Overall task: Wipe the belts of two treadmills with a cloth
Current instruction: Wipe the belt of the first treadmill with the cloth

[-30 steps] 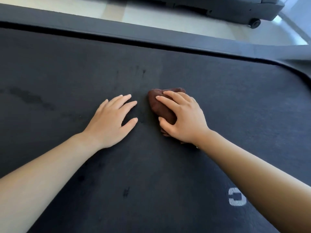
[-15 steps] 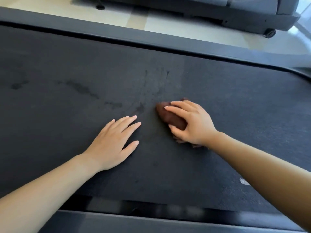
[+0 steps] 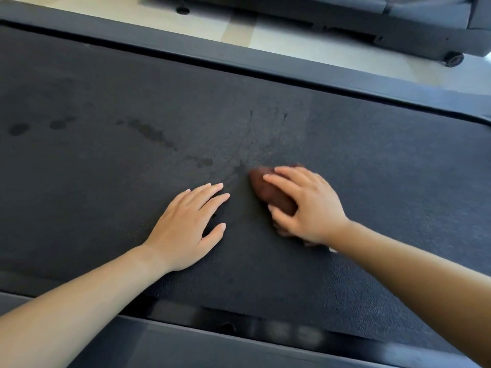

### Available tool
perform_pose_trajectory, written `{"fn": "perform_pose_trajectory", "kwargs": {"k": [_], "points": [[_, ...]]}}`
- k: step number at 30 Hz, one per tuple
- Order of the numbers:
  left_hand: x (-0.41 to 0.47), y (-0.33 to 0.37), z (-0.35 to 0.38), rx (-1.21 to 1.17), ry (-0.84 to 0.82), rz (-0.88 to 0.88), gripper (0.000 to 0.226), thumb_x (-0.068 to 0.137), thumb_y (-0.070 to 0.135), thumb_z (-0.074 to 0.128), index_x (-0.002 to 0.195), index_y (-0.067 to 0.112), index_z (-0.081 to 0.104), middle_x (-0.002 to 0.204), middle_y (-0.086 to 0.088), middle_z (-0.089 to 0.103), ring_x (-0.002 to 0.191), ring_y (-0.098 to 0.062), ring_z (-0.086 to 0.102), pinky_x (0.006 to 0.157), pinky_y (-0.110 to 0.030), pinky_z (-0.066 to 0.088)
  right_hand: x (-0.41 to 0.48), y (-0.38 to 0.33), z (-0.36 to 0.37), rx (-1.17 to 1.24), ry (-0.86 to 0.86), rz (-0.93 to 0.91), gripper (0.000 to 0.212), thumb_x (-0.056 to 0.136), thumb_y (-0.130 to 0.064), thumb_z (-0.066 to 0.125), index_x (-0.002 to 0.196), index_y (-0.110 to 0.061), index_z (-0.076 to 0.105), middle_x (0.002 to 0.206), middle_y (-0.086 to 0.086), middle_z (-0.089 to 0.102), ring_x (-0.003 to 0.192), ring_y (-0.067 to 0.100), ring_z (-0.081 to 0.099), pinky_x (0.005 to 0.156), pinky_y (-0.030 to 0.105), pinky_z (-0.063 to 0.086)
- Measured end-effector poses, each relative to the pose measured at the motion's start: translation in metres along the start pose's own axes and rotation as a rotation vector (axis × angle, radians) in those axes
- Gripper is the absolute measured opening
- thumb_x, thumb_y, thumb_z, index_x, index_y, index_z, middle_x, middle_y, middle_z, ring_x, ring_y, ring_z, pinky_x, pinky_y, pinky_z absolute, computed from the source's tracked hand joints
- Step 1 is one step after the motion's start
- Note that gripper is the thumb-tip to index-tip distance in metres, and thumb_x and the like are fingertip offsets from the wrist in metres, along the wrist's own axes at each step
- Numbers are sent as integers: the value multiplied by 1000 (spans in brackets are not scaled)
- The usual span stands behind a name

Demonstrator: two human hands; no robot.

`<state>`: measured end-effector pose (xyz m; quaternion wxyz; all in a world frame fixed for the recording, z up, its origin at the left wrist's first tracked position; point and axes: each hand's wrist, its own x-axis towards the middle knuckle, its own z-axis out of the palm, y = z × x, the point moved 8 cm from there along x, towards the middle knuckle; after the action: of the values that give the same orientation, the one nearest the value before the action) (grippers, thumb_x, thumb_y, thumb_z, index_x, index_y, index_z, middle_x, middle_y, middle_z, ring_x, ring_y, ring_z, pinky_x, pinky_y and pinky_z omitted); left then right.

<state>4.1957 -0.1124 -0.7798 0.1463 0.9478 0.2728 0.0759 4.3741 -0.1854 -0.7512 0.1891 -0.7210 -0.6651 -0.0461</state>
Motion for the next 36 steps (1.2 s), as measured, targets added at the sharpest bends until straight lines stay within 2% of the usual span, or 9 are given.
{"fn": "perform_pose_trajectory", "kwargs": {"k": [4,7,11,19,27,36], "points": [[0,0,0,-3,1,-6,58,87,47,36,140,24,38,151,9,28,140,-11,21,112,-25,5,53,41,10,-17,8,301,52,84,-43,59,133,-25,54,135,-1,54,123,28,46,103,41,35],[15,-4,-2,6,-10,-7,61,88,50,33,143,24,33,154,8,22,141,-12,16,113,-30,9,81,51,22,-47,17,353,53,85,-47,54,134,-28,52,136,-2,53,126,28,43,105,42,32],[65,-22,-3,-9,-11,-93,57,93,46,36,144,23,29,155,5,18,143,-15,11,114,-40,11,110,71,31,-55,20,363,53,84,-49,51,134,-30,50,136,-2,52,126,28,43,105,43,31],[154,-54,-2,36,37,-140,56,92,45,39,143,24,31,153,5,23,142,-14,14,115,-43,10,174,134,39,-66,56,400,55,83,-52,50,135,-33,49,134,-3,54,125,27,44,103,41,32],[157,-59,-3,52,118,-156,65,80,58,26,138,32,38,148,12,30,138,-10,21,112,-40,14,232,179,46,-48,77,350,53,81,-51,52,132,-37,52,130,-5,57,121,25,47,98,37,39],[156,-59,-5,18,127,-152,59,82,52,37,137,31,40,146,11,33,136,-10,22,112,-39,13,221,163,47,-103,-19,316,54,83,-48,52,133,-29,52,136,1,52,121,32,45,98,44,40]]}}
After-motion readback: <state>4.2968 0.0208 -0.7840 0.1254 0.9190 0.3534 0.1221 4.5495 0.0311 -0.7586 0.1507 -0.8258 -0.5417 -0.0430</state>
